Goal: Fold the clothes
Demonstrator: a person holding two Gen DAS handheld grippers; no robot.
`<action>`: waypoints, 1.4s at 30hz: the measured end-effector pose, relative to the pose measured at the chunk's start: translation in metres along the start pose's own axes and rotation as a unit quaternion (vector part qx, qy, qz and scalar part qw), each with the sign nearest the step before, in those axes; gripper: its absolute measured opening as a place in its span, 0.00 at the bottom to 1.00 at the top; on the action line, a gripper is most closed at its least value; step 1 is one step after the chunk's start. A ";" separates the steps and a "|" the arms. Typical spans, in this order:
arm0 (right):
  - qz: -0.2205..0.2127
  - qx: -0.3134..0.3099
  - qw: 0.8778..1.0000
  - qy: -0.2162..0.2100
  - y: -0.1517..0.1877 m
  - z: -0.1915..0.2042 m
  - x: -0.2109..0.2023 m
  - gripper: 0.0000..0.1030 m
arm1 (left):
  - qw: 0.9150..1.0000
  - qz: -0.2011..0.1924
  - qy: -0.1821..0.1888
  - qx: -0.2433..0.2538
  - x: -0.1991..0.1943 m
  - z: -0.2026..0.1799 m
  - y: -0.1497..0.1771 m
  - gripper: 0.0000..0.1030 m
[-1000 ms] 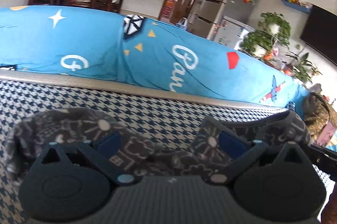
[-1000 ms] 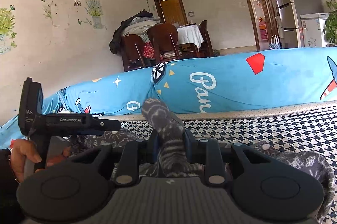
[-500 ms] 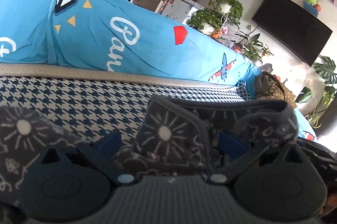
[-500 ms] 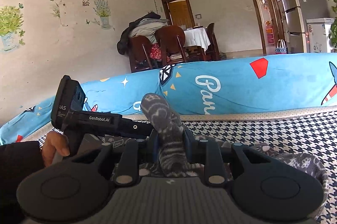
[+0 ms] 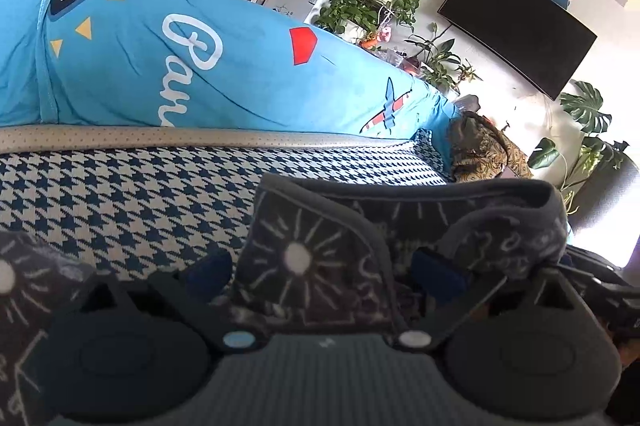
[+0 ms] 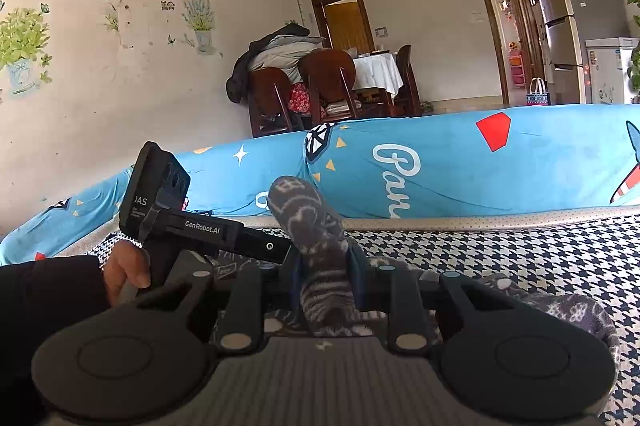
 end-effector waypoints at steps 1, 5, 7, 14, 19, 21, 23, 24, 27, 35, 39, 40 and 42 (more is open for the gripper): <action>0.000 0.001 1.000 0.000 0.000 -0.001 0.000 0.25 | 1.000 0.002 0.006 0.003 0.001 -0.001 0.000 0.91; -0.002 0.011 1.000 0.001 -0.003 -0.005 -0.003 0.25 | 1.000 0.004 0.021 0.009 0.001 -0.004 0.002 0.84; -0.001 0.011 1.000 0.004 -0.004 -0.007 -0.003 0.25 | 1.000 0.003 0.028 0.010 0.000 -0.005 0.003 0.78; 0.034 0.001 0.999 0.042 0.001 -0.014 0.010 0.25 | 1.000 0.019 0.009 0.019 0.002 -0.009 0.007 0.68; 0.060 -0.018 0.997 0.042 0.010 -0.017 0.013 0.25 | 0.999 0.038 -0.001 0.026 0.007 -0.008 0.015 0.77; 0.062 -0.029 0.997 0.026 0.012 -0.015 0.009 0.25 | 0.999 0.036 0.002 0.023 0.007 -0.006 0.016 0.86; 0.063 -0.033 0.997 0.011 0.014 -0.014 0.005 0.25 | 0.999 0.032 0.003 0.018 0.008 -0.005 0.017 0.94; 0.065 -0.033 0.997 0.007 0.015 -0.014 0.004 0.25 | 0.999 0.029 0.003 0.015 0.008 -0.004 0.017 0.99; 0.068 -0.038 0.997 -0.003 0.017 -0.014 0.001 0.24 | 0.999 0.028 0.005 0.016 0.010 -0.005 0.017 1.00; 0.075 -0.045 0.996 0.009 0.019 -0.016 0.003 0.24 | 0.998 0.048 0.012 0.036 0.020 -0.015 0.018 0.74; 0.092 -0.040 0.994 0.048 0.022 -0.022 0.015 0.26 | 0.997 0.057 0.002 0.046 0.023 -0.019 0.021 0.46; 0.097 -0.039 0.993 0.053 0.023 -0.022 0.018 0.28 | 0.997 0.059 -0.002 0.048 0.023 -0.020 0.022 0.44; 0.108 -0.041 0.991 0.062 0.026 -0.023 0.024 0.37 | 0.996 0.062 -0.006 0.058 0.021 -0.024 0.023 0.43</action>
Point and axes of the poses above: each gripper's, at about its wrist camera, not at the fingertips, and x roughly the way its jaws point, z to its left, y to its underside, the point moved 2 cm from there along x, roughly the way its jaws point, and after that the axes turned 15 degrees about x, right-handed, at the moved point
